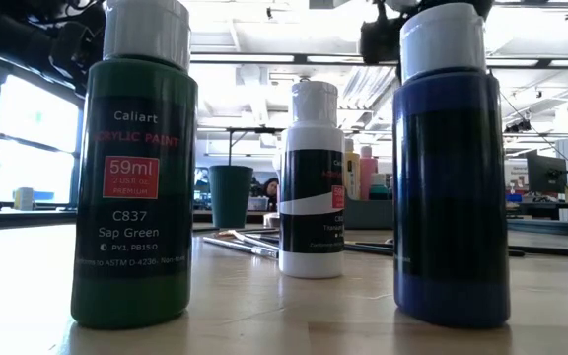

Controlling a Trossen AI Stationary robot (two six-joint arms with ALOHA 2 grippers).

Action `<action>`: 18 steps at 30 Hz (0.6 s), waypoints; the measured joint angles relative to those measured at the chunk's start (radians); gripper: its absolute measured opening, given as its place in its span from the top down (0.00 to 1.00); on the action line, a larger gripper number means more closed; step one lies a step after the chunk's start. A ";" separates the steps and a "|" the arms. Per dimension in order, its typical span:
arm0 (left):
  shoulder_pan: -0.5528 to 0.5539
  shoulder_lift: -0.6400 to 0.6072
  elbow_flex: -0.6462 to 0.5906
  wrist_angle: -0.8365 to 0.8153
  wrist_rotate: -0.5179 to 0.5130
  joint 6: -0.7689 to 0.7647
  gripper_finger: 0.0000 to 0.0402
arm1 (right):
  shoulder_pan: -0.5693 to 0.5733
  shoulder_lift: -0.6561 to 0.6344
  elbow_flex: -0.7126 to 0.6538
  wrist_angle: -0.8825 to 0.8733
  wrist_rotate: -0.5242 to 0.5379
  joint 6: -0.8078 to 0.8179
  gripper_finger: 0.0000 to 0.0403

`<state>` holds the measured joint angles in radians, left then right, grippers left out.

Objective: Pick & Place Paint Supplies
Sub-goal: Put the silver paintbrush into the blue cup

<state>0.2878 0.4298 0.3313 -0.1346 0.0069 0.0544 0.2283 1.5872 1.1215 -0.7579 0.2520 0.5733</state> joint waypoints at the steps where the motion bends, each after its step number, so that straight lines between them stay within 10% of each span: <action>1: 0.000 0.000 0.000 -0.004 0.000 0.000 0.34 | -0.002 0.014 0.001 0.008 -0.034 0.002 0.72; 18: 0.000 0.000 0.000 -0.034 0.000 0.021 0.34 | -0.048 0.072 -0.012 0.118 -0.121 0.008 0.72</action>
<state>0.2878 0.4301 0.3313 -0.1684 0.0067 0.0753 0.1806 1.6588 1.1092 -0.6396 0.1307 0.5810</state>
